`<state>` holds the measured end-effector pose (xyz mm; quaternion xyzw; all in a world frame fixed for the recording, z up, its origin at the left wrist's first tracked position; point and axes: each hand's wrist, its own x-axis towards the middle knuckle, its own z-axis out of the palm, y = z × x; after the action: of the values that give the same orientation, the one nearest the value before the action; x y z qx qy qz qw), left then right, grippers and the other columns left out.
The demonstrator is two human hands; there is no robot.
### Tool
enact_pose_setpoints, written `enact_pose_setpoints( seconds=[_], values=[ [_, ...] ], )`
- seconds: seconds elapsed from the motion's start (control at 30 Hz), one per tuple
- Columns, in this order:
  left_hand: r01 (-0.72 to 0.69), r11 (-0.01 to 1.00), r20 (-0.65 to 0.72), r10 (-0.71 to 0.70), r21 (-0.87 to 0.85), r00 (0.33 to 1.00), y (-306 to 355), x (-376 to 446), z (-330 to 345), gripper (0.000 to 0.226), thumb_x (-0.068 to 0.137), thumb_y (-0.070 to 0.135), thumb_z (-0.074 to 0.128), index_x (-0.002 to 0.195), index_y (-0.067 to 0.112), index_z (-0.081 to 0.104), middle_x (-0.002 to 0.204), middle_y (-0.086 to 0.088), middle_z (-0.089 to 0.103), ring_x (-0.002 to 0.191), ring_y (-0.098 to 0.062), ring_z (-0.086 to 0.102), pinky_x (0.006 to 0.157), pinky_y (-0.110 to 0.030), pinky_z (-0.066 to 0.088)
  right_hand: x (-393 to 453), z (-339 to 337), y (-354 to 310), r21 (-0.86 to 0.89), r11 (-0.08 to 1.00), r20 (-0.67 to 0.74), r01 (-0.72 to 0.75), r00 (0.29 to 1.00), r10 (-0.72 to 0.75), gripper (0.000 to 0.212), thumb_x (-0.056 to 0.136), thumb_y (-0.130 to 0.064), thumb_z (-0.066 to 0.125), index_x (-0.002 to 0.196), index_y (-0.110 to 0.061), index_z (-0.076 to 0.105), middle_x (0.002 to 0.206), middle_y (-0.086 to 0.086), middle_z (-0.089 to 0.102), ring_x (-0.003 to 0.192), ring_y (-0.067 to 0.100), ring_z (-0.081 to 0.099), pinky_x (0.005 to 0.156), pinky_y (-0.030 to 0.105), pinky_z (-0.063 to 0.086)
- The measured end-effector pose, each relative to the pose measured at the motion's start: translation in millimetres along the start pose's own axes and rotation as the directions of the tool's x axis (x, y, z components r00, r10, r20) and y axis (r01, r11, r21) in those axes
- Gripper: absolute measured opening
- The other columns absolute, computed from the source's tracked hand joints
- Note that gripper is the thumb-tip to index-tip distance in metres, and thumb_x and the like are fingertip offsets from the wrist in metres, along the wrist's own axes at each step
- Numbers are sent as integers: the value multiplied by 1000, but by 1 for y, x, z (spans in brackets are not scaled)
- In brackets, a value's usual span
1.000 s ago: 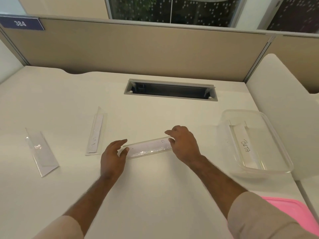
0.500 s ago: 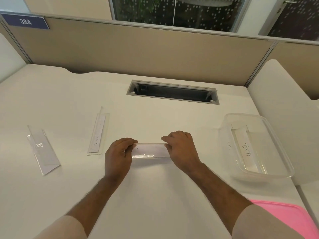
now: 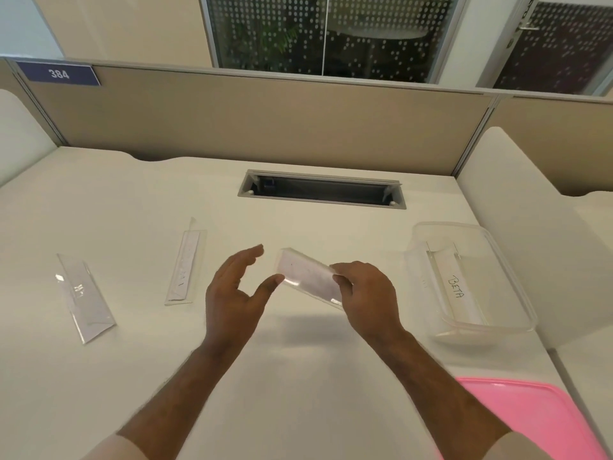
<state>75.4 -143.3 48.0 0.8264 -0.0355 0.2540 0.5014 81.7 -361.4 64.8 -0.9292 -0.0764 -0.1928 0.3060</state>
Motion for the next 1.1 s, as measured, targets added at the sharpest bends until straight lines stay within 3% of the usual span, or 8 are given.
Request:
enact_pose_setpoints(
  seconds=[0.2,0.3,0.43,0.57,0.67,0.8,0.93,1.1],
  values=[
    [185,974,110,-171,-132,979,5,-29,-1,61,68,49,83,124,36,63,124,18,68,116,-8,63,97,-20,45,-8,-19,5,409,865,-86,-290,931,354,12,87,-6,67,90,-17,73,80,-13,71,76,11,68,74,28,55],
    [309,938,194,-276,-160,941,8,-44,3,71,62,48,85,127,35,61,127,17,67,117,1,60,98,-15,44,-14,-22,4,619,682,-10,-390,864,504,16,87,-3,66,84,-18,69,76,-3,72,73,19,70,69,30,58],
    [414,896,299,-356,-160,886,16,-62,11,83,59,49,86,135,30,56,130,17,64,117,6,58,98,-13,44,-20,-24,-4,833,345,151,-433,778,610,5,86,4,66,90,4,63,88,15,70,74,24,73,70,34,61],
    [488,839,337,-399,-241,852,27,-67,21,84,60,50,91,134,33,56,129,17,66,114,-1,64,96,-23,51,-30,-26,-14,917,76,271,-391,752,601,10,84,6,67,92,2,61,83,17,69,77,29,73,79,39,60],
    [553,748,357,-436,-366,826,33,-64,24,81,55,46,89,129,35,57,123,12,70,108,-10,69,82,-22,56,-34,-28,-19,924,-120,366,-362,752,548,20,74,-2,71,91,0,60,81,18,70,73,27,72,82,42,60],
    [574,648,373,-437,-500,818,38,-62,23,78,62,34,91,132,25,57,115,-1,77,108,-20,72,84,-26,58,-36,-29,-19,871,-284,489,-400,749,447,19,73,-5,68,90,-1,61,85,19,71,77,29,72,79,42,60],
    [576,586,389,-425,-570,818,45,-60,17,97,49,52,96,132,20,59,114,-11,76,101,-29,73,82,-34,59,-35,-29,-16,832,-359,547,-423,734,402,10,78,-3,65,88,-3,64,91,20,74,80,29,74,75,41,61],
    [556,605,407,-380,-570,831,52,-59,12,66,61,53,90,118,25,72,118,-9,75,103,-28,71,82,-31,58,-34,-29,-15,822,-319,565,-471,747,350,7,77,-6,67,84,-6,66,93,19,74,86,31,74,75,42,61]
  ],
)
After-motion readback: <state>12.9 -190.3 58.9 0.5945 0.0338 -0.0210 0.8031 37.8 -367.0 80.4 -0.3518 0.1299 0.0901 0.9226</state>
